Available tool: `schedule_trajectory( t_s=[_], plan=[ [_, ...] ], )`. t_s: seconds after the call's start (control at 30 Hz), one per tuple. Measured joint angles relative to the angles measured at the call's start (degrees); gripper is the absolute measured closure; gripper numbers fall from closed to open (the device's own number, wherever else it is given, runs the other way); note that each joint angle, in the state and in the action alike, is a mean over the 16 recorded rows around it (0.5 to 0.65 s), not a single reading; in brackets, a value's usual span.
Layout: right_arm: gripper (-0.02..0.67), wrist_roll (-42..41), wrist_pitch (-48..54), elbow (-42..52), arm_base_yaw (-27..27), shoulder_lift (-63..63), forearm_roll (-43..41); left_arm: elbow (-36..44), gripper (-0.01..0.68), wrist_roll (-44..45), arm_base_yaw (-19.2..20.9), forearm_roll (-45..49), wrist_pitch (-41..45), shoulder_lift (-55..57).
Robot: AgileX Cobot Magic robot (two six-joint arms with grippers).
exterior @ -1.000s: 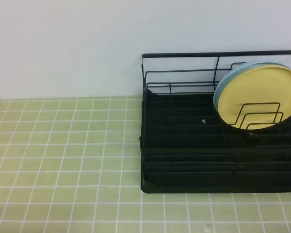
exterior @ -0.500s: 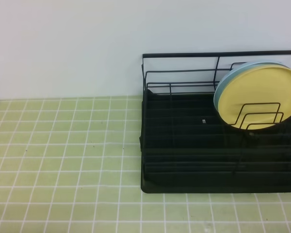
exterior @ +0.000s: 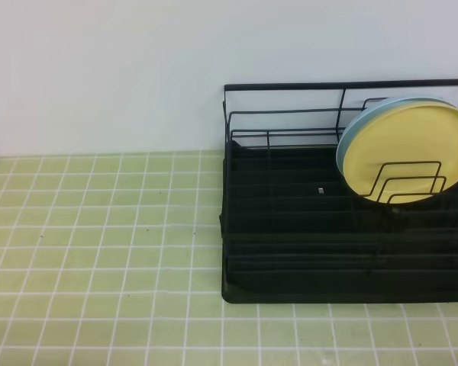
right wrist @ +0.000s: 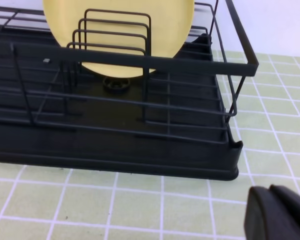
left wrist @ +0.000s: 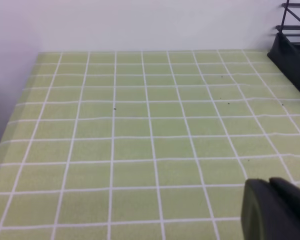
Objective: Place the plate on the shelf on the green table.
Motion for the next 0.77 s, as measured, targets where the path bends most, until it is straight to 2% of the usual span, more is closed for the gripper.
schedule_trajectory(
  t_s=[0.77],
  plan=[
    [0.653, 0.07, 0.0, 0.0, 0.0, -0.15, 0.0, 0.0, 0.675, 0.0, 0.0, 0.0, 0.0, 0.0]
  ],
)
